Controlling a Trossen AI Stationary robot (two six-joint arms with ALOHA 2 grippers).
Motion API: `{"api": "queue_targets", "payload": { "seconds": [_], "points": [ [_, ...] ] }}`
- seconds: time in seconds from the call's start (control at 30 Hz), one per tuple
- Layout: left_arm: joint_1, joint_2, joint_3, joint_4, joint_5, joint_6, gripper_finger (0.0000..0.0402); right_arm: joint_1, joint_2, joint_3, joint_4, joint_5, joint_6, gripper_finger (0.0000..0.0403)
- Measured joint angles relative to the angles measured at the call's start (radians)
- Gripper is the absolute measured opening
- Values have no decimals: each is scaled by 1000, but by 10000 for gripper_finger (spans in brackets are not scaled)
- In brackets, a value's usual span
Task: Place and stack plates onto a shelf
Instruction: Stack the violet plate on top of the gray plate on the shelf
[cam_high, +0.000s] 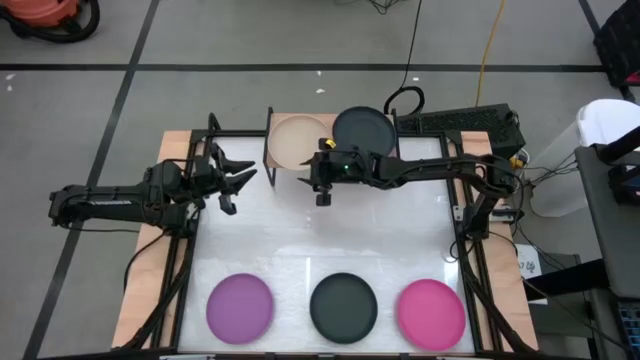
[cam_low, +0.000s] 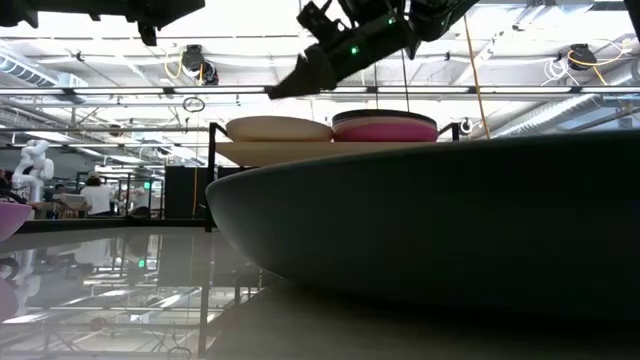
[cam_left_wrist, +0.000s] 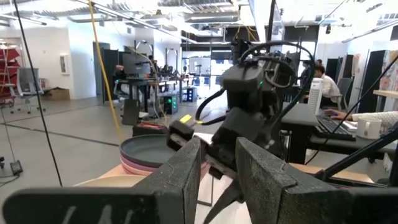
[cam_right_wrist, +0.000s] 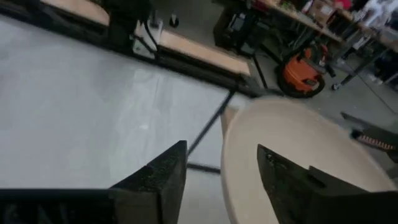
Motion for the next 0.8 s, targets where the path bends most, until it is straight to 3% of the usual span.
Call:
{"api": "queue_targets", "payload": {
  "seconds": [0.8],
  "points": [
    [0, 0, 0, -3, 0, 1, 106, 121, -168, 0, -117, -1, -10, 183]
  ]
}}
